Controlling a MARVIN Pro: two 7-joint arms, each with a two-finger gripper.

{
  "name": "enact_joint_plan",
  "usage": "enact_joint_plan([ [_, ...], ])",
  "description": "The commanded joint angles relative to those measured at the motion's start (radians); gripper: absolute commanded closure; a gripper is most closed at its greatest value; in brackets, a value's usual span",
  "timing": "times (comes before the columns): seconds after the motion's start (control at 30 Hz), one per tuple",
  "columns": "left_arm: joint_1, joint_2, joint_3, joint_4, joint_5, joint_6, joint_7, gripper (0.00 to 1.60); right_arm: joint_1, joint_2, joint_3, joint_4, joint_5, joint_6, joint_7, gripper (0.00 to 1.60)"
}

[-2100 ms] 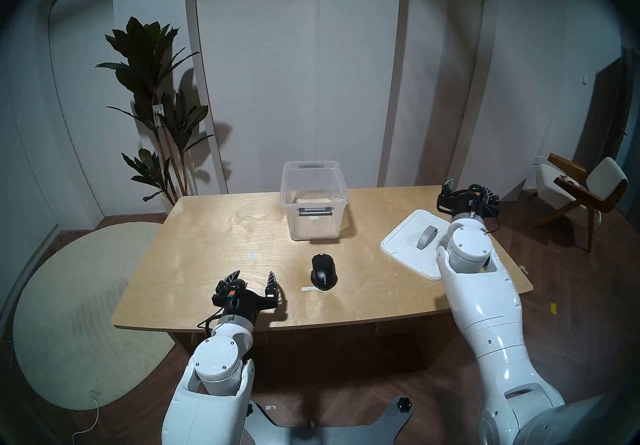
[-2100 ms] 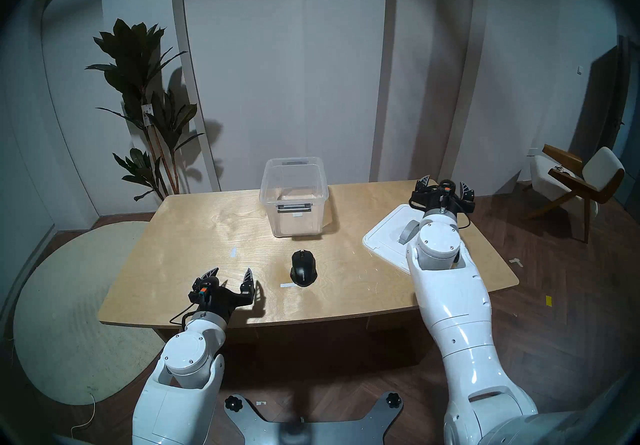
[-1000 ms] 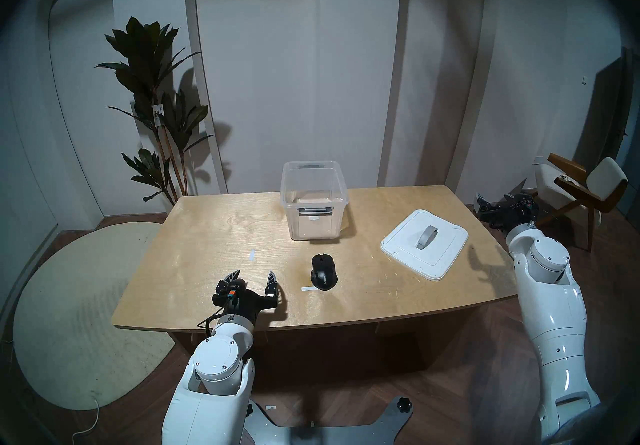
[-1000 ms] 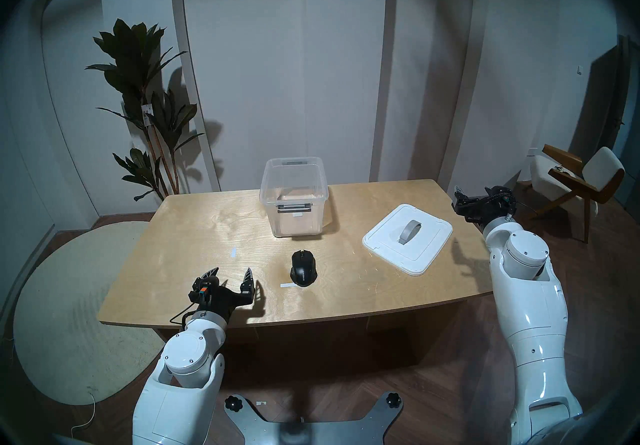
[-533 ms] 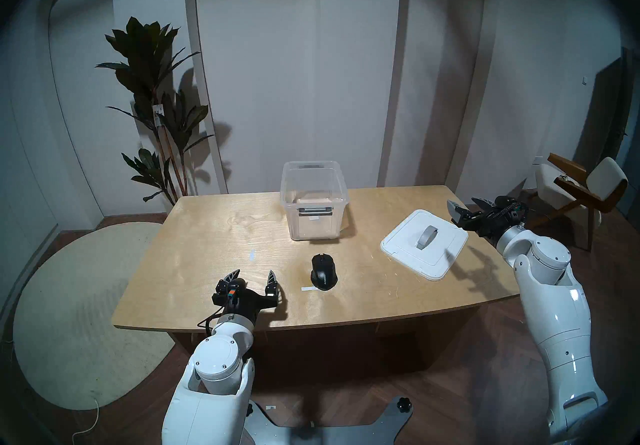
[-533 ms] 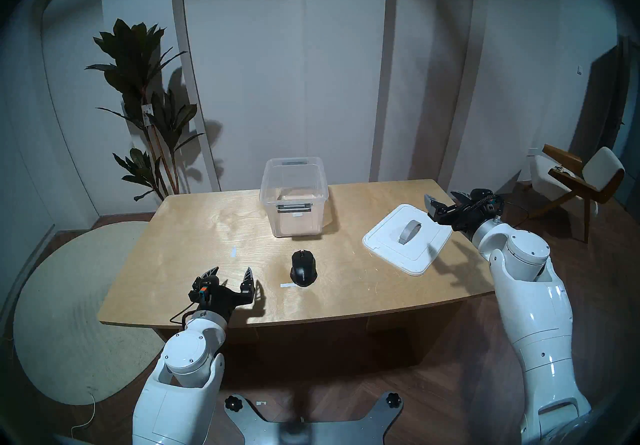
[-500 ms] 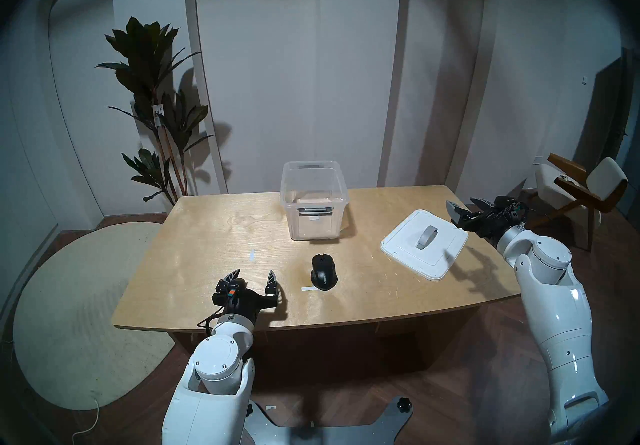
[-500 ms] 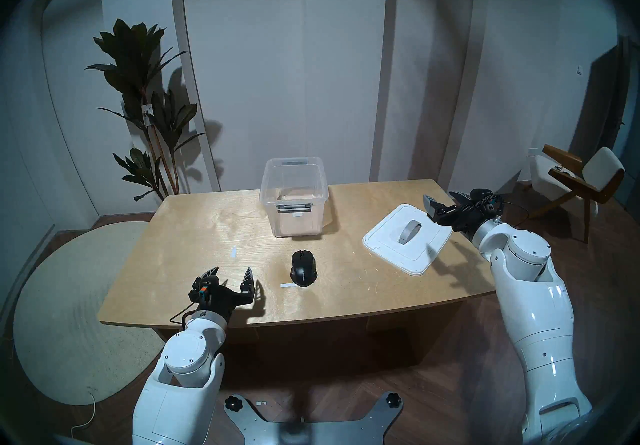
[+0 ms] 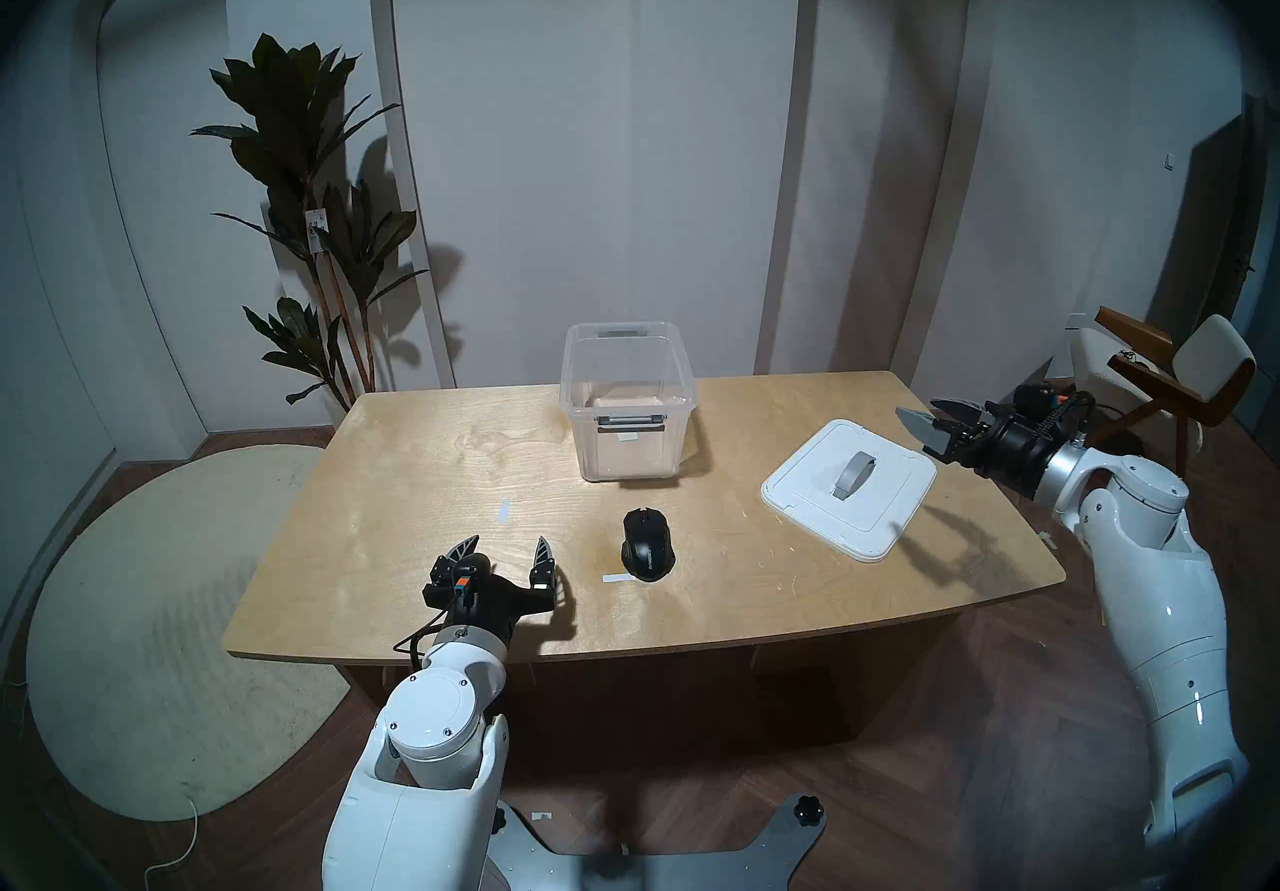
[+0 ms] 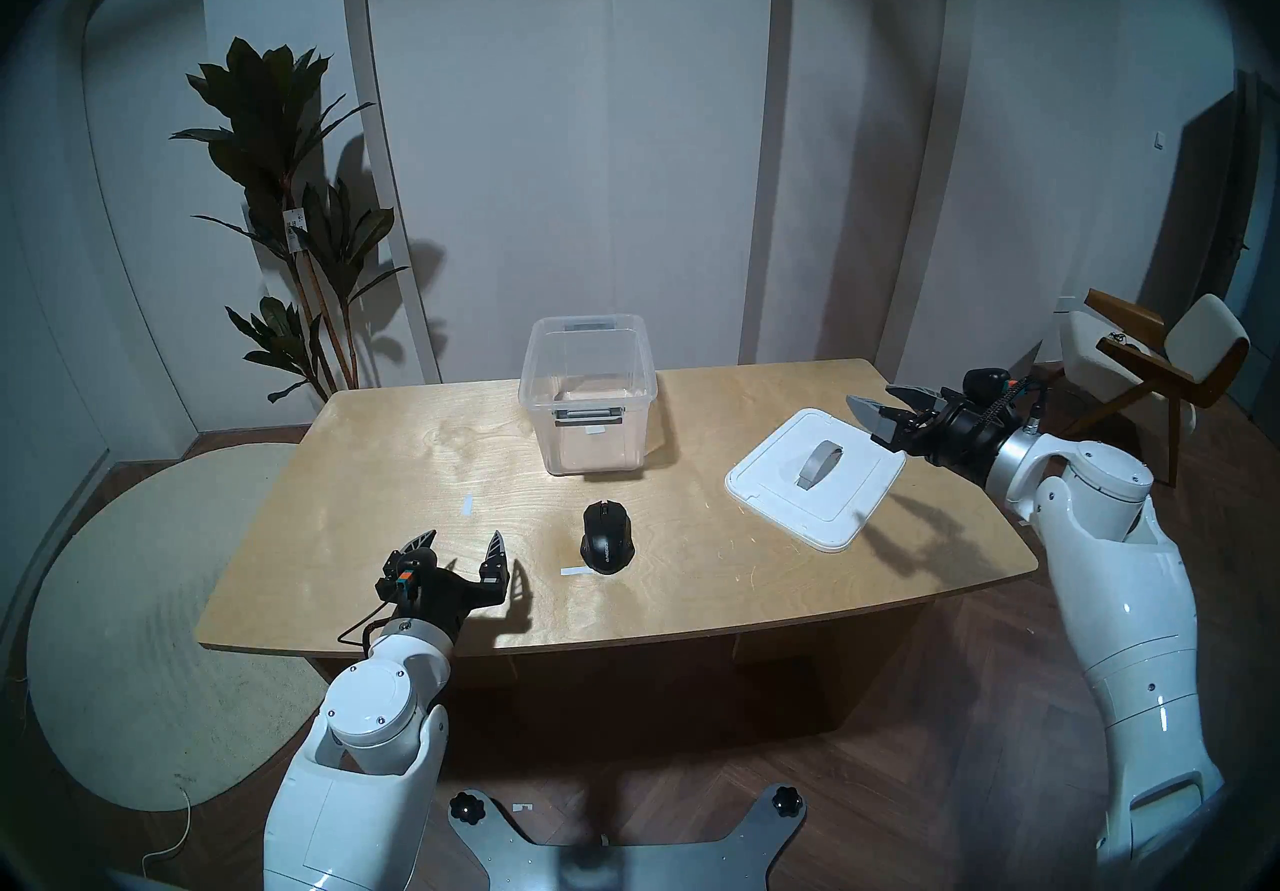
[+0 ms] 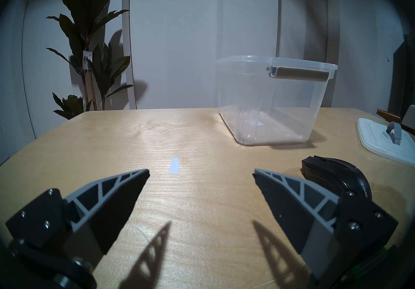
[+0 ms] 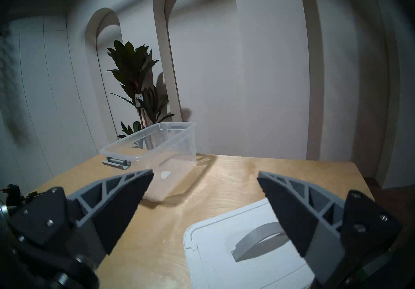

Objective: Open a storage container and put mouse inside

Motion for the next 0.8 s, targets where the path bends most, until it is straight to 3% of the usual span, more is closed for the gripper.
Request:
enact_joint_plan([
  [0.0, 0.001, -0.002, -0.002, -0.036, -0.003, -0.004, 0.002, 0.0, 0.074, 0.008, -0.013, 0.085, -0.007, -0.052, 0.018, 0.0],
  [0.1, 0.002, -0.002, -0.002, -0.036, -0.002, -0.003, 0.002, 0.0, 0.089, 0.016, -0.031, 0.109, -0.006, -0.062, 0.056, 0.0],
  [0.33, 0.001, -0.002, -0.002, -0.036, -0.002, -0.003, 0.002, 0.0, 0.128, 0.003, -0.072, 0.133, -0.047, -0.142, 0.054, 0.0],
  [0.57, 0.002, -0.002, -0.002, -0.036, -0.002, -0.003, 0.002, 0.0, 0.185, -0.017, -0.074, 0.221, -0.072, -0.17, -0.007, 0.0],
  [0.77, -0.023, 0.057, 0.02, -0.03, 0.019, 0.019, -0.064, 0.0, 0.2, -0.017, -0.074, 0.244, -0.069, -0.169, 0.006, 0.0],
])
